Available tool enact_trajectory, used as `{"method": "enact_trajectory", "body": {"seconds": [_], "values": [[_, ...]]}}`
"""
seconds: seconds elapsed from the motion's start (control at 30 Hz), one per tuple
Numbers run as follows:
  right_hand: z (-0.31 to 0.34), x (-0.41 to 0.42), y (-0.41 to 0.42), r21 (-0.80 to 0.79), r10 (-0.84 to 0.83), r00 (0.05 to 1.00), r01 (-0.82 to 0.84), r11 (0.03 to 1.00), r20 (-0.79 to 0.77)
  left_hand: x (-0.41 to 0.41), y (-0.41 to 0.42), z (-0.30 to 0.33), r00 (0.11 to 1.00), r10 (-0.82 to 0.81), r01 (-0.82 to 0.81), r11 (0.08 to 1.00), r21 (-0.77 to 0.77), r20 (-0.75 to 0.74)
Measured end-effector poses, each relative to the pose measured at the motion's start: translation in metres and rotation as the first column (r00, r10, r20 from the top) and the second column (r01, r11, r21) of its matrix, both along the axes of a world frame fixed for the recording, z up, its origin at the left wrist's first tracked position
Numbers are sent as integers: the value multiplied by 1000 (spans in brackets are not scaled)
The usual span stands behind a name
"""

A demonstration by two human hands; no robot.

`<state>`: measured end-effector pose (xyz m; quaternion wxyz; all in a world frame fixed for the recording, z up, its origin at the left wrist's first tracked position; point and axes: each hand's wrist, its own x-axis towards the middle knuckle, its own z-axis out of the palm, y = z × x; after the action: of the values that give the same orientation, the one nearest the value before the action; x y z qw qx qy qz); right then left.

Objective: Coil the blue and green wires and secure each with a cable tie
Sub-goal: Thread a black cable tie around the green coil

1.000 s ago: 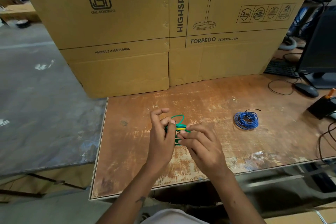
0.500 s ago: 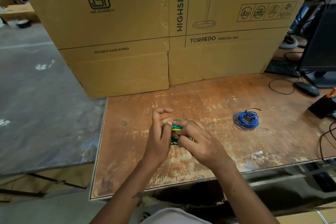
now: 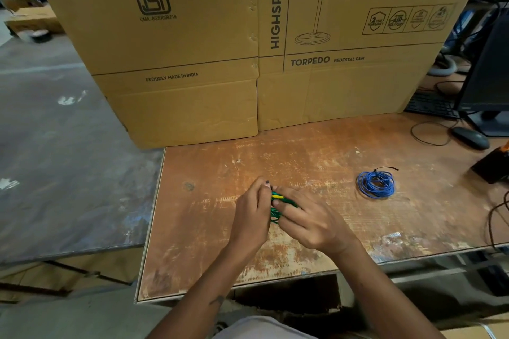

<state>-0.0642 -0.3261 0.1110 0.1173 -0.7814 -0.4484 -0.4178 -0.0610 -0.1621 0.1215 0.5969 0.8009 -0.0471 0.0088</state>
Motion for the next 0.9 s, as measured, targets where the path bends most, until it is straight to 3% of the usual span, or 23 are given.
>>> {"method": "enact_trajectory", "body": {"seconds": [0.1, 0.23, 0.33, 0.4, 0.47, 0.57, 0.83, 0.9], "values": [[2, -3, 0, 76, -26, 993, 34, 997, -112, -1, 1, -5, 999, -34, 33, 999, -43, -23], [5, -8, 2, 199, -34, 925, 117, 973, -378, -4, 1, -7, 999, -51, 50, 997, 64, 15], [6, -15, 7, 403, 88, 772, 227, 886, -629, -6, 0, -4, 998, -62, 60, 997, 50, 25], [8, -20, 13, 577, 276, 628, 343, 741, -728, -7, 0, -3, 998, -53, 52, 999, 13, 43], [11, -24, 21, 688, 460, 518, 458, 562, -721, -7, 0, -4, 997, -44, 45, 999, -13, 69], [16, -25, 31, 711, 534, 486, 586, 389, -692, -8, -1, -5, 996, -35, 38, 999, -37, 88], [31, -26, 34, 693, 587, 464, 677, 249, -664, -6, -2, -3, 998, 29, -19, 987, -160, 61], [31, -26, 34, 673, 557, 462, 692, 261, -691, -5, -4, -5, 998, 35, -28, 985, -172, 42]]}}
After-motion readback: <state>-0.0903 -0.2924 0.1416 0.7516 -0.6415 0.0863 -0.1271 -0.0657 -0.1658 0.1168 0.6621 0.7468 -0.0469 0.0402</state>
